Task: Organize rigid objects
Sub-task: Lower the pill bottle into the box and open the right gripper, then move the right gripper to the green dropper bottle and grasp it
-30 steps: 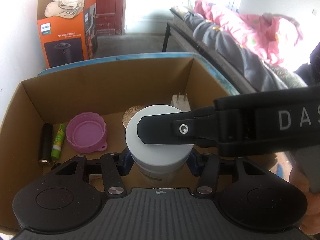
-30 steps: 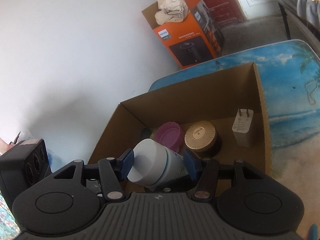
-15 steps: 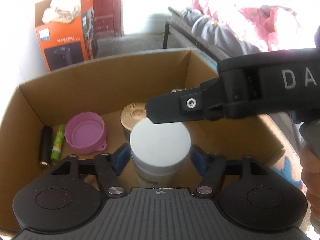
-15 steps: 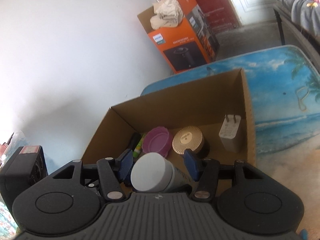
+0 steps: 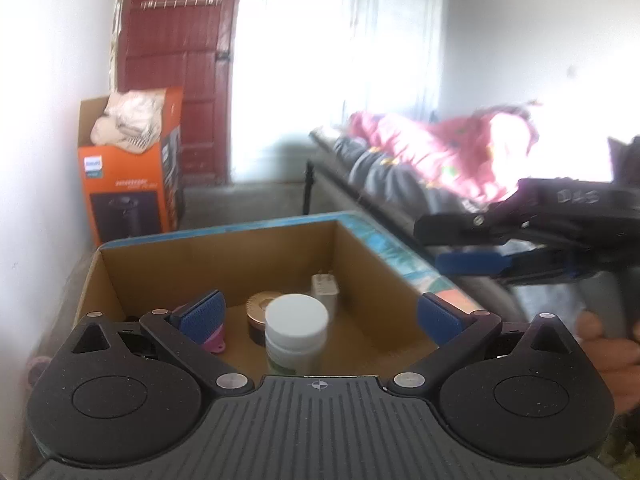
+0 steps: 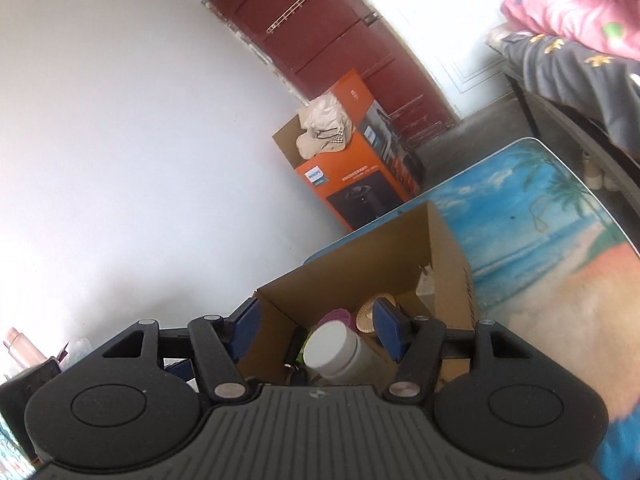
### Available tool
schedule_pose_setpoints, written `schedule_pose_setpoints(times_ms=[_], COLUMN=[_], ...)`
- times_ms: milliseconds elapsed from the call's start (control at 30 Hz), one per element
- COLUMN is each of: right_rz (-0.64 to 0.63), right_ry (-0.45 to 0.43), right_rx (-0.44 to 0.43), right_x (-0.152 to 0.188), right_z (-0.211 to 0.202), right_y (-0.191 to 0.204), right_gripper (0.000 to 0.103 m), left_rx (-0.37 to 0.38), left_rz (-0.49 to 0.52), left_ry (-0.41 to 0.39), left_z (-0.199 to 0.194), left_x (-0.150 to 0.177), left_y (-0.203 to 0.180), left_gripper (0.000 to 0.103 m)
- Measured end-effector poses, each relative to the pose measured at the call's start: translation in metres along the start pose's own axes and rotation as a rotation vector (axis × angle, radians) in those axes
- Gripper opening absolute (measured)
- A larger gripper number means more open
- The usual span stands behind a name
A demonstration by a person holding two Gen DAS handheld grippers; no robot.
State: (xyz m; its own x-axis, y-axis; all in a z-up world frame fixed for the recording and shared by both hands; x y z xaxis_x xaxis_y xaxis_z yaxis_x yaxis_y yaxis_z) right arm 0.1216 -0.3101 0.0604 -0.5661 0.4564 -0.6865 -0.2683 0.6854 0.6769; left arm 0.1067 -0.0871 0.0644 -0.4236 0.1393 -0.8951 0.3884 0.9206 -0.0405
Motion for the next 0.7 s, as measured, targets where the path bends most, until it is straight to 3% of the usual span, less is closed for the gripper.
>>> schedule_pose_setpoints(times_ms=[133, 333, 500, 700], right_rz=[0.008, 0.002, -0.021, -0.136], right_ry=[0.018, 0.108, 0.204, 0.293], right_rx=[0.006, -0.008, -0.025, -0.029], right_x=[0.015, 0.043, 0.064, 0.090], right_z=[-0.012, 0.010, 0.048, 0.090], right_y=[0.005, 0.022, 0.043, 0.080], right_gripper=[0.064, 0.064, 0.064, 0.064], left_rx=[-0.009, -0.137, -0.208, -0.274], left_rz=[-0.023, -0.061, -0.148, -0.169], left_ry=[-0.037, -0.076, -0.051, 0.006], left_z=[-0.029, -0.052, -0.052, -0.036], left_x=[0.021, 0.047, 0.065, 0.088], left_y=[0.010, 0.042, 0.073, 0.093], left_gripper=[0.103, 0.103, 0.103, 0.100])
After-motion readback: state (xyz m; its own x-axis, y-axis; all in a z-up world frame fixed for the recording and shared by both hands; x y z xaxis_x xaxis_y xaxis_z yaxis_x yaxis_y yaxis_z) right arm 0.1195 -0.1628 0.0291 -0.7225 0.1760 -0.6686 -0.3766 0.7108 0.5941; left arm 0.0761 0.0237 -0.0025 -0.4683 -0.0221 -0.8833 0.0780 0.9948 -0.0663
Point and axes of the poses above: each gripper's, at about its wrist camera, not at the fingertips, and z roughly the way its jaws point, y to its left, x to its underside, the point moved 2 cm from there along z, roughly the way its jaws point, and after that the axes turned 5 degrees about -x, right-handed, at the moved point
